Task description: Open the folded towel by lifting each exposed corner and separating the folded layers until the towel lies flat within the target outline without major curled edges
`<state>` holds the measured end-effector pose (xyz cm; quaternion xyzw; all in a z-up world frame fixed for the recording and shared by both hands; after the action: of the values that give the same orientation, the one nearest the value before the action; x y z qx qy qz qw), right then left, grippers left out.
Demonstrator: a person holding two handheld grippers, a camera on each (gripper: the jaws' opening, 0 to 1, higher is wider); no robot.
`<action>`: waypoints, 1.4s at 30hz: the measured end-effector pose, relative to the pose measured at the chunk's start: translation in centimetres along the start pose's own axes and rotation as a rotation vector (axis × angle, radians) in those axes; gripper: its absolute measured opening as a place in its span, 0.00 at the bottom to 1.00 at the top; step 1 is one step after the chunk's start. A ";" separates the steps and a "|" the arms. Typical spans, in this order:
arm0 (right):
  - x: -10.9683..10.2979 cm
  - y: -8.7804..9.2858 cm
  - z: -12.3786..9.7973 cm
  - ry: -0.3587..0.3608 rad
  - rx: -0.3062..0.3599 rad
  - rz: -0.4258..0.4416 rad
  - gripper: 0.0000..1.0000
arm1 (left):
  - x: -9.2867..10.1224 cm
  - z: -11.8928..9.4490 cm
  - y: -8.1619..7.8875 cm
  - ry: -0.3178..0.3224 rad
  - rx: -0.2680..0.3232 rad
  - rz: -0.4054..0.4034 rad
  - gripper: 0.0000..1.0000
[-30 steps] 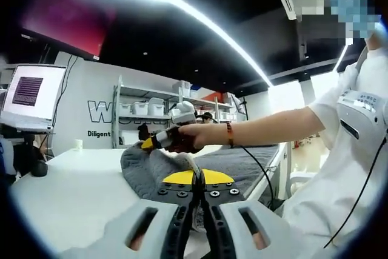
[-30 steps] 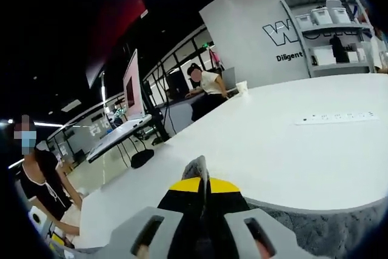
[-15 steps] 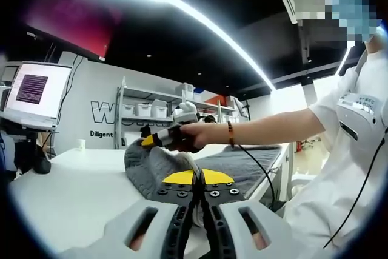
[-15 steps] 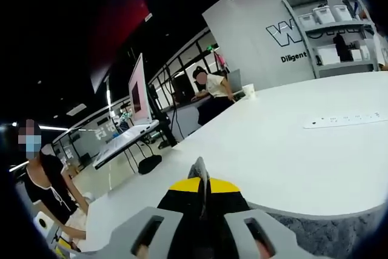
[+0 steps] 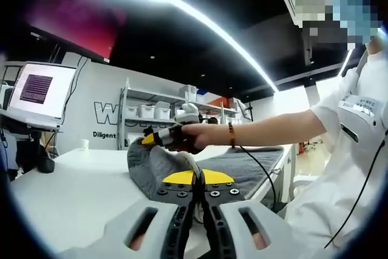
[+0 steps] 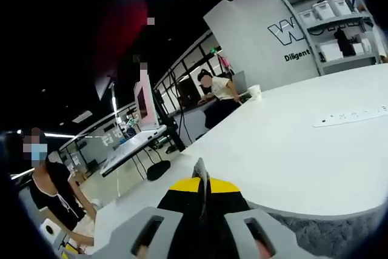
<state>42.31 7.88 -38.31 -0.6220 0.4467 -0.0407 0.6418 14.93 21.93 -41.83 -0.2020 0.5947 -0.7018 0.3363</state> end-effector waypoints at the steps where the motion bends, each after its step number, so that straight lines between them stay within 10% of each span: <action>1: -0.1 0.1 0.0 -0.006 0.004 0.007 0.00 | 0.0 0.0 0.0 -0.005 -0.002 0.003 0.01; 42: -1.7 0.0 1.9 -0.071 -0.037 -0.001 0.00 | -2.1 -2.6 1.1 -0.101 -0.016 0.013 0.03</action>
<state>42.49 10.35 -37.81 -0.6352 0.4238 -0.0106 0.6456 14.86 25.20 -43.16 -0.2360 0.5840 -0.6836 0.3687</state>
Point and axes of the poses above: the point that each gripper's makers call its tool centre point, and the gripper's own axes: z roughly forward along the fingers, x roughly to its right, y roughly out of its underside, the point moved 5 cm from there along -z, roughly backward along the fingers, and after that the axes turned 5 degrees about z, right-handed, at the moved point
